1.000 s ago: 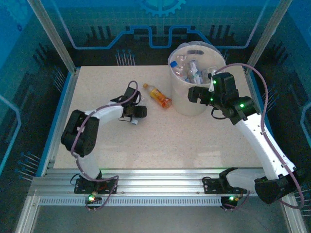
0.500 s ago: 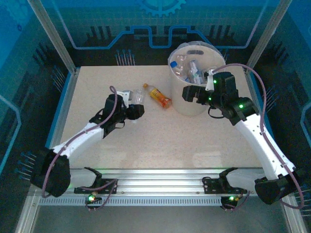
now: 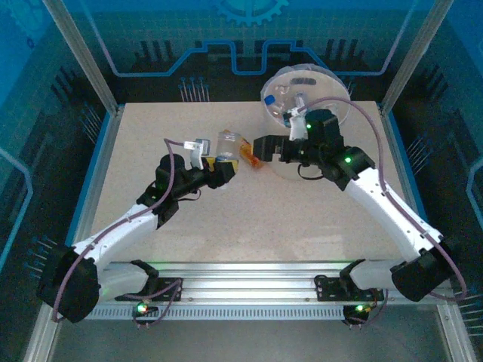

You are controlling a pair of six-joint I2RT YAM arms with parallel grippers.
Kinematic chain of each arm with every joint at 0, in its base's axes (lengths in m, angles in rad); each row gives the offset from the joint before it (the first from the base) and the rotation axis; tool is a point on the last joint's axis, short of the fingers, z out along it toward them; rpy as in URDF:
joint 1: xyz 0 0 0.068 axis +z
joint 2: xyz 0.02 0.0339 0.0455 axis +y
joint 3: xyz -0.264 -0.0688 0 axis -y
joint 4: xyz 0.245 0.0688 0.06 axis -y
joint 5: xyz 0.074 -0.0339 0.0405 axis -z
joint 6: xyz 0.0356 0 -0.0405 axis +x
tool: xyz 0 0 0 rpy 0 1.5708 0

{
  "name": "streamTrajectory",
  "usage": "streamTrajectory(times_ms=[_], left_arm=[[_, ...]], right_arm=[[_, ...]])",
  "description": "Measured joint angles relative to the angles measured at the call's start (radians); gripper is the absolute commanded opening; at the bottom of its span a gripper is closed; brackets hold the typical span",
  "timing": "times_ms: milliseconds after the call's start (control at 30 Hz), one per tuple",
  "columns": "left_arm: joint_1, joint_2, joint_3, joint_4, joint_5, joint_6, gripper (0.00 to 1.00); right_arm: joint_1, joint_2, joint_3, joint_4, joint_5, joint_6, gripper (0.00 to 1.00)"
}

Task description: Put the plastic bottles in the bin

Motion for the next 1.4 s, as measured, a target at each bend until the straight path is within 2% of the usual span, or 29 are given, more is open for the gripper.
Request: streamTrajectory(times_ms=[267,600,700,967,1067,1133,1167,1200,1267,1300,1400], left_arm=[[-0.023,0.016,-0.008,0.141,0.061,-0.071,0.38],[-0.038,0.037,-0.008,0.197,0.109,-0.104,0.38],[-0.042,0.037,-0.008,0.216,0.129,-0.108,0.38],[-0.052,0.038,-0.008,0.230,0.152,-0.112,0.39],[-0.052,0.039,-0.008,0.235,0.158,-0.119,0.43],[-0.052,0.039,-0.008,0.238,0.161,-0.124,0.48],[-0.052,0.039,-0.008,0.240,0.161,-0.126,0.55],[-0.052,0.039,-0.008,0.242,0.161,-0.128,0.64],[-0.052,0.039,-0.008,0.244,0.164,-0.135,0.93],[-0.052,0.039,-0.008,0.246,0.163,-0.135,0.99],[-0.054,0.038,-0.008,0.253,0.163,-0.146,0.99]], right_arm=[[0.073,0.101,0.088,0.015,-0.025,-0.031,1.00],[0.123,0.167,0.159,0.014,-0.036,-0.086,0.98],[0.125,0.182,0.168,0.014,-0.035,-0.095,0.91],[0.128,0.195,0.173,0.014,-0.028,-0.109,0.65],[0.130,0.195,0.176,0.012,-0.025,-0.106,0.55],[0.130,0.194,0.178,0.010,-0.025,-0.106,0.50],[0.130,0.193,0.178,0.010,-0.025,-0.106,0.50],[0.130,0.192,0.178,0.008,-0.024,-0.106,0.50],[0.130,0.190,0.178,0.007,-0.020,-0.106,0.49],[0.131,0.189,0.178,0.006,-0.012,-0.108,0.48],[0.132,0.188,0.178,-0.013,0.032,-0.113,0.47]])
